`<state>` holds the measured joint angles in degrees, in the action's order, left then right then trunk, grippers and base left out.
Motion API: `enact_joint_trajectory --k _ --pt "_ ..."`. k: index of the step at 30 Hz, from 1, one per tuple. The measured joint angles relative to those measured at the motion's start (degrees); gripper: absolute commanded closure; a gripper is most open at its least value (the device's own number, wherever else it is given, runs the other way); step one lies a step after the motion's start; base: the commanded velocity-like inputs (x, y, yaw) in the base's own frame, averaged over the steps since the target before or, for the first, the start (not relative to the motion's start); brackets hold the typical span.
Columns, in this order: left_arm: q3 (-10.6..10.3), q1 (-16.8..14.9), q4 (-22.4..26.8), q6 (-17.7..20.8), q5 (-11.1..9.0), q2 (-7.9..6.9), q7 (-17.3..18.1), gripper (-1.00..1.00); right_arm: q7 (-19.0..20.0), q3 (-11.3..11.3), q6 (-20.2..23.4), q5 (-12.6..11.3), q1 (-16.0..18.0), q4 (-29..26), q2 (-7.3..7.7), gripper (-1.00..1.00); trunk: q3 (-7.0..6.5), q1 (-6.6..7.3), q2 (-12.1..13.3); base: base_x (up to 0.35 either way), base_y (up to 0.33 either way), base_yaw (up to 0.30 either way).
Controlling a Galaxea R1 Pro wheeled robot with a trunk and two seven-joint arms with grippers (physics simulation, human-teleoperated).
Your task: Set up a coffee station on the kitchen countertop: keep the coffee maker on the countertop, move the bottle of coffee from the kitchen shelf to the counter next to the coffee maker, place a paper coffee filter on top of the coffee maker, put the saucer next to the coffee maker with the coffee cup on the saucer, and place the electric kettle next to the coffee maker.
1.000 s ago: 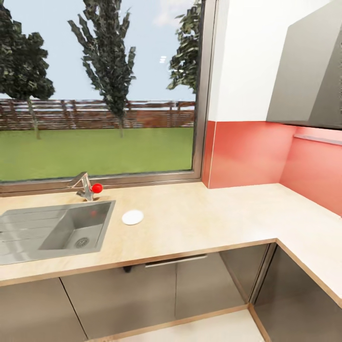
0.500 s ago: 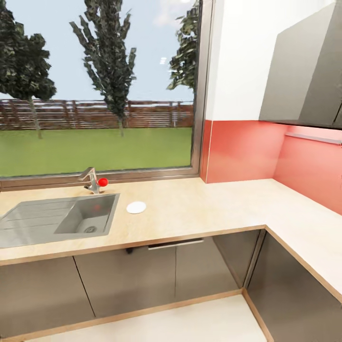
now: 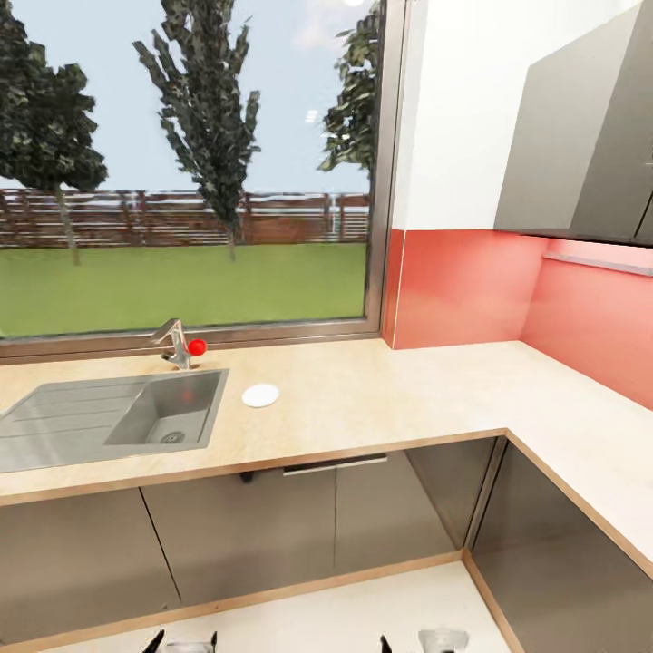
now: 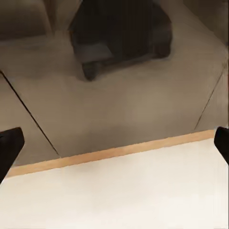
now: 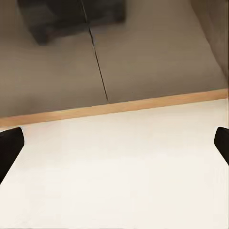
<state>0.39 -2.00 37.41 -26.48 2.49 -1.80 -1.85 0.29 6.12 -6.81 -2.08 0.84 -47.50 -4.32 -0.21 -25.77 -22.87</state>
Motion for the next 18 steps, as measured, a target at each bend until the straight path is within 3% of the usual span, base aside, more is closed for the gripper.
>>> enact_joint_trajectory --k 1,4,6,8,9,10,12,14,16,18 --pt "0.15 -0.06 4.44 -0.9 -1.16 0.03 0.36 -1.0 0.0 0.05 -0.11 -1.26 0.05 -6.63 -0.2 -1.0 -0.05 0.0 -0.03 0.0 0.0 0.0" --pt "0.43 0.02 10.14 -2.12 -2.79 0.3 0.62 -1.0 -0.04 0.12 -0.22 -2.84 0.03 -12.32 -0.82 -1.0 -0.03 0.0 -0.01 0.0 0.0 0.0" --pt "0.59 0.05 17.05 -2.34 -3.33 0.64 0.56 -1.0 -0.04 0.16 -0.4 -3.25 0.08 -17.92 -2.9 -1.0 -0.05 0.0 -0.01 0.0 0.0 0.0" --pt "0.64 0.07 22.7 -2.25 -3.49 0.82 0.45 -1.0 -0.05 0.15 -0.66 -3.35 0.18 -21.27 -4.0 -1.0 -0.04 0.0 -0.01 0.0 0.0 0.0" --pt "0.72 0.07 28.99 -1.95 -4.3 0.88 0.33 -1.0 -0.05 0.2 -1.46 -3.37 1.13 -23.0 -4.5 -1.0 -0.04 0.0 -0.01 0.0 0.0 0.0" --pt "0.7 0.07 36.02 -1.59 -8.26 0.84 0.15 -1.0 -0.16 0.23 -2.19 -3.42 4.05 -23.6 -5.27 -1.0 -0.05 0.0 -0.02 0.0 0.0 0.0" --pt "0.62 -0.07 39.46 -1.08 -12.52 0.69 0.22 -1.0 -0.33 0.23 -2.43 -3.46 7.61 -23.55 -5.68 -1.0 -0.03 0.0 -0.01 0.0 0.0 0.0" --pt "0.63 -0.38 41.84 1.3 -14.95 0.58 0.15 -1.0 -0.4 0.24 -2.43 -3.47 10.75 -23.43 -5.68 -1.0 -0.03 0.0 -0.01 0.0 0.0 0.0" --pt "0.68 -0.58 43.67 5.07 -15.86 0.55 0.11 -1.0 -0.46 0.23 -2.4 -3.48 13.21 -23.36 -5.68 -1.0 -0.03 0.0 -0.01 0.0 0.0 0.0" --pt "0.77 -1.24 46.47 11.61 -16.29 0.52 -0.02 -1.0 -0.5 0.24 -2.14 -3.45 16.42 -23.15 -5.68 -1.0 -0.04 0.0 0.0 0.0 0.0 0.0"
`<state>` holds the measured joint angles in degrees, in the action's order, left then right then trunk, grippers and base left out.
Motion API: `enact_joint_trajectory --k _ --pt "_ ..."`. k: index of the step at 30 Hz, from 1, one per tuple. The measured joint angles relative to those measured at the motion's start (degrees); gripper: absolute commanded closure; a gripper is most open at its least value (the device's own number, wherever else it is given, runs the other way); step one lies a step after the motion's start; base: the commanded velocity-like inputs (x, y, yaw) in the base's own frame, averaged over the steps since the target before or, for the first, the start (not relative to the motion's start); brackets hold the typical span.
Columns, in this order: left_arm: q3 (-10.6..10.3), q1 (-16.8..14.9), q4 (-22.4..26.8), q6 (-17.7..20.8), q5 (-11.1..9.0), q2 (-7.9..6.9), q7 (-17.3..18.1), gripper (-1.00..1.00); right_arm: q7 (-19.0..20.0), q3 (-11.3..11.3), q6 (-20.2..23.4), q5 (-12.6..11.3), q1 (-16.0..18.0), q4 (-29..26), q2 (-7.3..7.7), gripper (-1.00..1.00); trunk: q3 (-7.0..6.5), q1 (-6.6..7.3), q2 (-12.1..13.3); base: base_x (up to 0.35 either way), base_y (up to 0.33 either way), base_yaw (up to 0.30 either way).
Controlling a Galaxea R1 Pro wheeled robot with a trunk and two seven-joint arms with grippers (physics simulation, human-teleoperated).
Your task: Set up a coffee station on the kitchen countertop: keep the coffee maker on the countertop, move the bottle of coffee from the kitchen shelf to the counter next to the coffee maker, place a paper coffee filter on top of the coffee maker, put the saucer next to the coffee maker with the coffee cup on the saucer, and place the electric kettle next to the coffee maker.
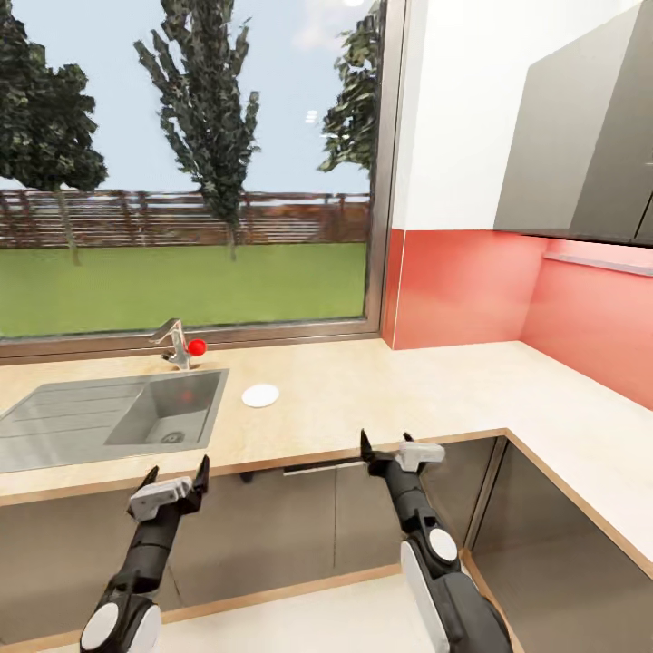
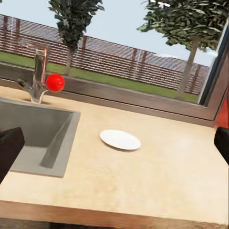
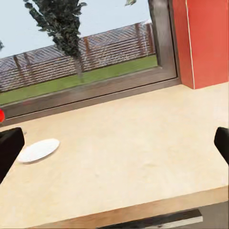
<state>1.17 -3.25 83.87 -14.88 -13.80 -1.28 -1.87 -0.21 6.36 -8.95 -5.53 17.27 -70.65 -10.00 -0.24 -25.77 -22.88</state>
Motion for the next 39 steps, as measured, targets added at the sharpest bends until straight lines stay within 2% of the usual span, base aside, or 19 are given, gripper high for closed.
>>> enact_joint_trajectory --k 1,2,5,6,7,8,9,10,11,12,16,17,19,23,26,27,31,32,39 --pt "0.07 -1.14 1.35 3.42 -0.09 -0.05 -0.05 -1.0 -0.01 0.0 0.3 0.02 1.64 0.29 0.0 -1.0 0.0 0.0 0.0 0.0 0.0 0.0" --pt "0.14 -1.93 1.94 5.11 -0.13 -0.1 -0.07 -1.0 -0.01 0.0 0.54 0.02 2.52 0.52 0.0 -1.0 0.0 0.0 0.0 0.0 0.0 0.0" --pt "1.83 -7.54 3.63 14.29 -0.15 -0.37 0.02 -1.0 -0.05 0.0 3.84 0.04 8.04 2.85 0.0 -1.0 -0.01 0.0 0.01 0.0 0.0 0.0" --pt "3.18 -10.62 3.83 19.44 -0.09 -0.46 0.16 -1.0 -0.08 0.01 6.72 0.05 11.33 4.57 0.0 -1.0 -0.03 -0.01 0.02 0.0 0.0 0.0" --pt "5.09 -16.22 3.84 30.82 -0.15 -0.63 0.38 -1.0 -0.1 0.03 12.36 0.03 17.03 7.94 0.0 -1.0 -0.01 -0.01 0.04 0.0 0.0 0.0" --pt "5.61 -19.91 3.83 36.03 -0.19 -0.71 0.43 -1.0 -0.1 0.03 15.14 0.04 19.6 8.9 0.0 -1.0 -0.02 0.0 0.01 0.0 0.0 0.0" --pt "5.79 -20.96 3.81 38.42 -0.17 -0.77 0.45 -1.0 -0.1 0.04 16.5 0.04 20.58 9.39 0.0 -1.0 0.0 0.01 0.0 0.0 0.0 0.0" --pt "6.03 -23.23 3.72 42.57 -0.2 -0.93 0.47 -1.0 -0.1 0.04 19.03 0.01 22.22 10.13 0.0 -1.0 -0.01 0.0 0.01 0.0 0.0 0.0" --pt "6.27 -27.23 3.34 49.67 -0.37 -1.65 0.56 -1.0 -0.11 0.05 23.89 -0.02 24.72 10.9 0.0 -1.0 -0.03 0.0 0.02 0.0 0.0 0.0" --pt "6.29 -28.57 3.13 51.52 -0.43 -1.94 0.59 -1.0 -0.11 0.05 25.25 -0.03 25.38 11.04 0.0 -1.0 0.0 0.01 0.0 0.0 0.0 0.0" --pt "6.33 -34.45 0.67 63.55 -2.29 -3.77 1.71 -1.0 -0.02 0.12 34.53 -0.06 29.08 11.47 0.0 -1.0 0.0 0.0 0.01 0.0 0.0 0.0" --pt "6.37 -37.84 -2.48 69.95 -4.29 -5.17 3.9 -1.0 -0.01 0.15 42.81 -1.0 31.4 11.65 0.0 -1.0 -0.02 0.0 0.02 0.0 0.0 0.0" --pt "6.31 -39.45 -5.39 71.66 -4.93 -6.23 4.75 -1.0 -0.02 0.15 46.48 -3.39 32.22 11.65 0.0 -1.0 0.0 0.0 0.01 0.0 0.0 0.0" --pt "5.94 -40.07 -7.8 72.56 -6.62 -6.94 5.26 -1.0 0.22 0.21 48.93 -9.76 32.63 11.58 0.0 -1.0 0.01 0.01 0.0 0.0 0.0 0.0" --pt "5.6 -39.86 -7.71 72.7 -7.32 -6.98 5.34 -1.0 0.31 0.24 49.96 -11.72 32.59 12.83 0.01 -1.0 0.01 0.01 0.01 0.014 0.0 0.0" --pt "5.44 -39.82 -7.6 72.74 -7.5 -6.9 5.36 -1.0 0.37 0.28 50.18 -12.15 32.56 14.62 0.0 -1.0 0.01 0.01 0.0 0.134 0.0 0.0" --pt "5.45 -39.77 -7.58 72.73 -7.54 -6.71 5.37 -1.0 0.4 0.7 50.27 -12.36 32.56 15.53 0.0 -1.0 0.01 0.03 0.0 0.261 0.0 0.0" --pt "5.56 -39.73 -7.65 72.73 -7.51 -6.6 5.37 -1.0 0.42 1.98 50.28 -12.44 32.55 15.68 0.0 -1.0 0.01 0.04 -0.01 0.322 0.0 0.0" --pt "5.55 -39.71 -7.77 72.73 -7.47 -6.49 5.37 -1.0 0.38 5.64 50.29 -12.49 32.47 15.85 0.01 -1.0 0.01 0.04 -0.01 0.332 0.047 0.0"
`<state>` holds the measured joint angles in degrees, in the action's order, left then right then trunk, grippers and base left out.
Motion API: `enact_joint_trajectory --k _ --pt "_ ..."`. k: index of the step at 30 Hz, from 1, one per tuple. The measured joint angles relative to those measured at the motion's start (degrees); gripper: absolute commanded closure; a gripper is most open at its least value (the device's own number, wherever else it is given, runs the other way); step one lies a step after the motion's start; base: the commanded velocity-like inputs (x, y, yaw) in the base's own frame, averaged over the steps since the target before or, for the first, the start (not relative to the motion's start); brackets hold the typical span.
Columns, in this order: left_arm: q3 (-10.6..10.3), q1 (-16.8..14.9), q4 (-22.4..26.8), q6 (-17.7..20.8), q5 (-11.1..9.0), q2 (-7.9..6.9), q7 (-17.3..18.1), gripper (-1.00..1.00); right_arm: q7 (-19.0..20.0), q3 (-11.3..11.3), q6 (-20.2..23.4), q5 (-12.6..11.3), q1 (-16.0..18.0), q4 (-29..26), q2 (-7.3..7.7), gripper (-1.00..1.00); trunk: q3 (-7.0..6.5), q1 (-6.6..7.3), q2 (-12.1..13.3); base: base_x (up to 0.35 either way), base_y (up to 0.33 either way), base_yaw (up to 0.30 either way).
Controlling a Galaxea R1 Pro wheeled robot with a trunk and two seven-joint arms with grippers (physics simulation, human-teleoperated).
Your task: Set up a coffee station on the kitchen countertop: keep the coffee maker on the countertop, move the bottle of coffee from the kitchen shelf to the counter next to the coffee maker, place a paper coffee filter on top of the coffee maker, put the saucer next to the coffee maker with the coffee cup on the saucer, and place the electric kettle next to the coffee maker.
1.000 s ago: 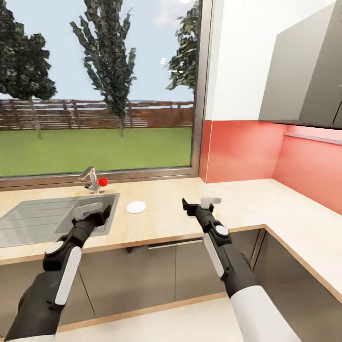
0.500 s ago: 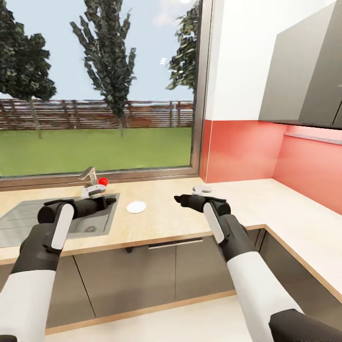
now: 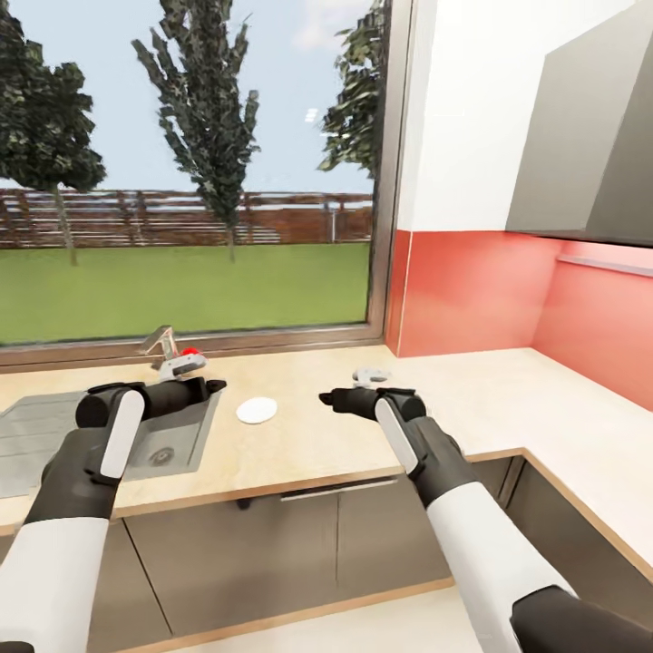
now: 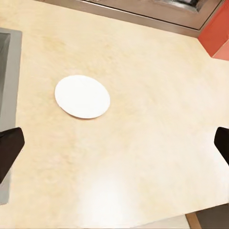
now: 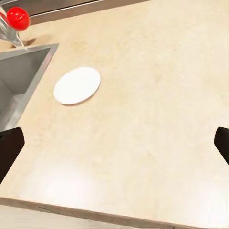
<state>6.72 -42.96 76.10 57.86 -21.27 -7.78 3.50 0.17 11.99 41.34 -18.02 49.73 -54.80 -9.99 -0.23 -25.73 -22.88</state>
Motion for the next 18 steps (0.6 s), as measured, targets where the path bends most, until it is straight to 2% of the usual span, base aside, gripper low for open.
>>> enact_joint_trajectory --k 6,8,12,15,18 --pt "-0.47 0.03 -0.01 0.01 0.01 0.07 0.0 -1.0 0.38 3.65 0.0 -0.07 -0.09 -0.02 0.01 -1.0 0.0 0.0 0.0 0.307 0.188 0.0" --pt "-0.76 0.07 -0.02 0.01 0.01 0.1 0.0 -1.0 2.18 4.57 0.01 -0.32 -0.11 -0.02 0.01 -1.0 0.0 -0.01 0.0 0.259 0.248 0.0" --pt "-0.88 0.08 -0.2 0.01 0.03 0.08 0.0 -1.0 5.05 4.88 1.14 -0.3 -0.18 0.05 0.02 -1.0 0.0 -0.01 0.0 0.241 0.27 0.0" --pt "-0.9 0.1 -0.31 0.01 0.06 0.1 0.0 -1.0 5.48 4.91 2.61 -0.34 -0.19 0.05 0.02 -1.0 0.0 -0.01 0.0 0.233 0.279 -0.01" --pt "-0.9 0.15 -0.42 0.01 0.08 0.13 0.06 -1.0 5.66 4.91 3.42 -0.35 -0.29 0.95 0.02 -1.0 0.0 -0.01 0.0 0.231 0.275 -0.164"
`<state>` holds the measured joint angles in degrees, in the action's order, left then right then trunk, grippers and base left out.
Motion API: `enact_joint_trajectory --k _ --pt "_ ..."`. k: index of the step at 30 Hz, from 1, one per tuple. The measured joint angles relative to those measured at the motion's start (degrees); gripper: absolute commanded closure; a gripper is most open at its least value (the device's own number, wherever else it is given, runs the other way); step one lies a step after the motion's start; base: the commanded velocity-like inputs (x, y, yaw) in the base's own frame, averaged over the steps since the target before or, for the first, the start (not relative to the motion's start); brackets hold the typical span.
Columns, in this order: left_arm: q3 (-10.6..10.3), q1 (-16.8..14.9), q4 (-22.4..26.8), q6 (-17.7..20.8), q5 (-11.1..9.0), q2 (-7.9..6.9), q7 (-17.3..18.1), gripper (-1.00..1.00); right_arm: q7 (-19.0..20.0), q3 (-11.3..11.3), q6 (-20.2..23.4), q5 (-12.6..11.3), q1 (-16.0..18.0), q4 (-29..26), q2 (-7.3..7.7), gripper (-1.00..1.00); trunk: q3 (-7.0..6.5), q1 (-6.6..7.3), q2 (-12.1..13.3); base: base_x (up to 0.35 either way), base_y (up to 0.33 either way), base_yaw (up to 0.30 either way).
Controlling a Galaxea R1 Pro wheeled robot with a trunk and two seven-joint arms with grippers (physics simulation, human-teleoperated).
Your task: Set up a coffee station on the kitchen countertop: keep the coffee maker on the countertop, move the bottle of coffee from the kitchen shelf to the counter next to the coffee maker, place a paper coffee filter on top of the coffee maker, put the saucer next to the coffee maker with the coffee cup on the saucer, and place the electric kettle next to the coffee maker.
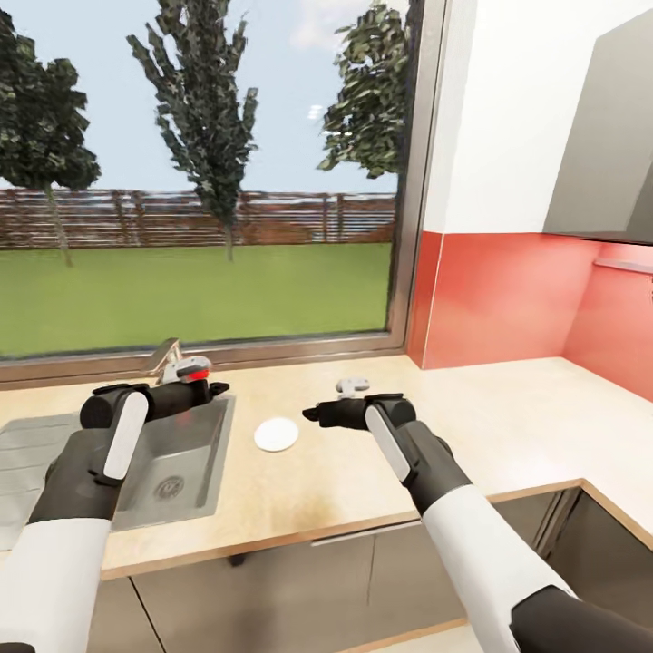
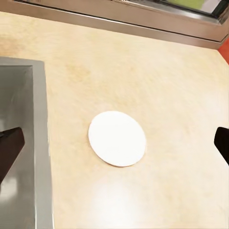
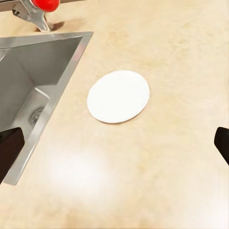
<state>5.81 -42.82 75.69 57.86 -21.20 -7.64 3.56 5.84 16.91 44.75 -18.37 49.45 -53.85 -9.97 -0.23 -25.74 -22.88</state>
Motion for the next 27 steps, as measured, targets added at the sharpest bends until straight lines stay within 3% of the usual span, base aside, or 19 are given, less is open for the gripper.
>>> enact_joint_trajectory --k 5,9,12,16,27 --pt "-0.59 0.03 0.03 -0.01 -0.07 0.07 0.02 -1.0 0.66 -0.05 0.26 -0.01 -0.14 2.27 -0.01 -1.0 0.0 -0.01 0.01 0.149 0.158 -0.129" --pt "-2.46 1.23 -0.02 0.04 -1.09 -0.03 3.55 -1.0 10.59 -0.17 0.48 0.16 -0.72 3.7 -0.02 -1.0 0.0 -0.02 0.01 0.017 0.017 -0.011" --pt "-2.86 1.97 -0.02 -0.02 -1.45 -0.13 7.8 -1.0 13.5 -0.18 0.55 0.26 -0.77 4.98 -0.02 -1.0 0.0 -0.02 0.01 0.03 0.003 -0.002" --pt "-2.98 2.26 -0.05 -0.06 -1.49 -0.24 9.84 -1.0 14.38 -0.14 0.5 0.23 -0.8 6.66 -0.03 -1.0 0.0 0.0 -0.01 0.201 0.001 -0.001" --pt "-3.05 3.67 -0.11 -0.22 -1.38 -0.2 10.25 -1.0 14.63 -0.11 0.49 0.21 -0.83 7.18 -0.03 -1.0 0.0 -0.02 0.01 0.087 0.0 -0.001"
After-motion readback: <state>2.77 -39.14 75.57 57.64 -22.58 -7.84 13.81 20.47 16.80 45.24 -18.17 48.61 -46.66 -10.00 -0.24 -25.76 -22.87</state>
